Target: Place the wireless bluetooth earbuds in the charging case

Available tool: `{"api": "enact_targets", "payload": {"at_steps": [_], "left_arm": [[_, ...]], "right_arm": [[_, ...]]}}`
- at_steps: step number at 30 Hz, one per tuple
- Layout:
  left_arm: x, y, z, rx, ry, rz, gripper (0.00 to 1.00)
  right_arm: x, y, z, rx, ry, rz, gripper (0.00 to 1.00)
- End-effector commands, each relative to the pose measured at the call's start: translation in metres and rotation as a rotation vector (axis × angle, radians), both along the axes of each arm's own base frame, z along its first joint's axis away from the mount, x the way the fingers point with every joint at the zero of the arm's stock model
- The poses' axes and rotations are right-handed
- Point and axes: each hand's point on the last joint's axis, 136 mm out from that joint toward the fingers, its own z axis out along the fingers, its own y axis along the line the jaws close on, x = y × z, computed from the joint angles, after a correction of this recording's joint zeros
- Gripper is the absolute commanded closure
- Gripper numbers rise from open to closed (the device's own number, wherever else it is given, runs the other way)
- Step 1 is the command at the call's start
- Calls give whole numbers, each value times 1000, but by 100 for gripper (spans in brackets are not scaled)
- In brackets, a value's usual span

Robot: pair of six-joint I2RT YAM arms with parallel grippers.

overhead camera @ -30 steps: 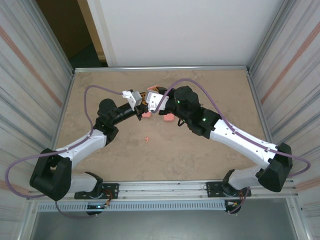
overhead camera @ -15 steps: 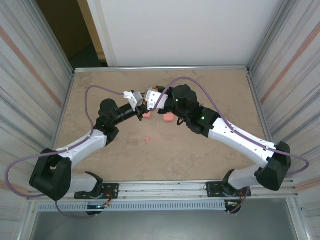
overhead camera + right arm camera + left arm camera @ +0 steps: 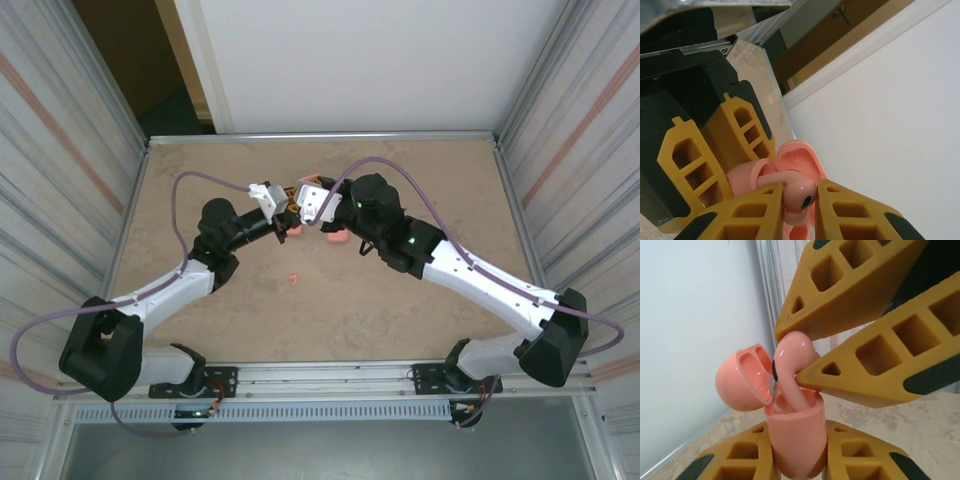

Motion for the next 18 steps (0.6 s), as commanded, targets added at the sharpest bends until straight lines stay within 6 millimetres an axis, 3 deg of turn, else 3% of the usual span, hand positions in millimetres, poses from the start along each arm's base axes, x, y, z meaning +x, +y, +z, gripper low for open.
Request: {"api": "enact_targets", "payload": {"at_steps": [1,18], "left_arm": [[-9,5,34,-52,-113,9,100],[-8,5,33,-55,-107,13,100]], "right_arm": [[-9,-5,-21,-26,85,15,81],[-9,-19,-26,-9,101,-25,80]]}}
